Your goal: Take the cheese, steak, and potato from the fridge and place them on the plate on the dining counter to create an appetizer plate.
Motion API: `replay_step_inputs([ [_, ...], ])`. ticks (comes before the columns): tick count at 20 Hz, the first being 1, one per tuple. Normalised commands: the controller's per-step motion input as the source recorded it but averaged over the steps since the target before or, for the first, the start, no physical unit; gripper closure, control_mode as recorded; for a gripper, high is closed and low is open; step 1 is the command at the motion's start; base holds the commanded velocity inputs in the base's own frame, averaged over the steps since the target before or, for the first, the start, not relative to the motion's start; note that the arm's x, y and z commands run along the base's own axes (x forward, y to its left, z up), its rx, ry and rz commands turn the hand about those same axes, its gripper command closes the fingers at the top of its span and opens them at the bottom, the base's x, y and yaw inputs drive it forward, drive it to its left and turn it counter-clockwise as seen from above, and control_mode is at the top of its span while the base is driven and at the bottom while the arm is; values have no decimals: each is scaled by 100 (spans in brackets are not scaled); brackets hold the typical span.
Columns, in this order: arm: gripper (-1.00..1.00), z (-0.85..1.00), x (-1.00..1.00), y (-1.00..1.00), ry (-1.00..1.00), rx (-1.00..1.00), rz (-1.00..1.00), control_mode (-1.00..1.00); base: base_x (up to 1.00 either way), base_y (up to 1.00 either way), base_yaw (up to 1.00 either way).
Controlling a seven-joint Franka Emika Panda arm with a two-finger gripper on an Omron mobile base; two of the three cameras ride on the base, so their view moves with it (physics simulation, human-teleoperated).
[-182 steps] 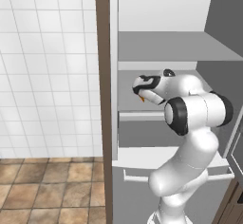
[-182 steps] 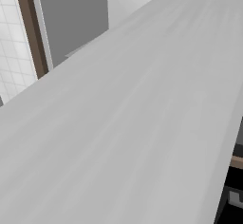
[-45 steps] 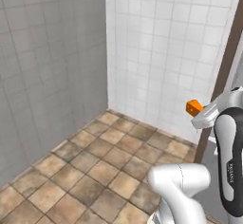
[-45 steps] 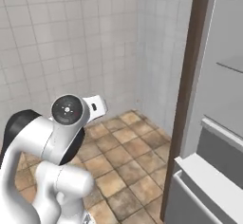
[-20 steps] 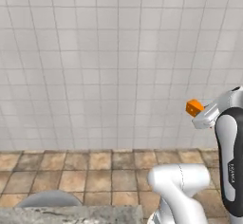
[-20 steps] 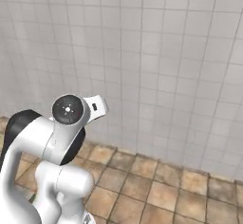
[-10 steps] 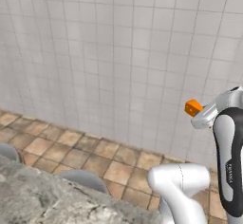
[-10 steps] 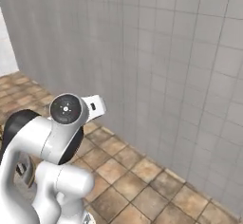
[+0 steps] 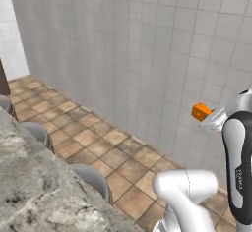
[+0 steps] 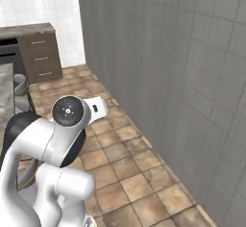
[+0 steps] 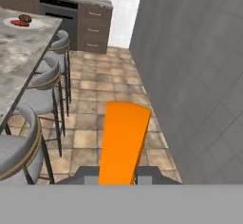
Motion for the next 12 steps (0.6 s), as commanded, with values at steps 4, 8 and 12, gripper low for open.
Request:
replay_step_inputs([
  [4,100,0,0,0,0,0,0,100,100,-24,63],
  [8,100,0,0,0,0,0,0,100,100,-30,60],
  [12,100,0,0,0,0,0,0,100,100,-31,54],
])
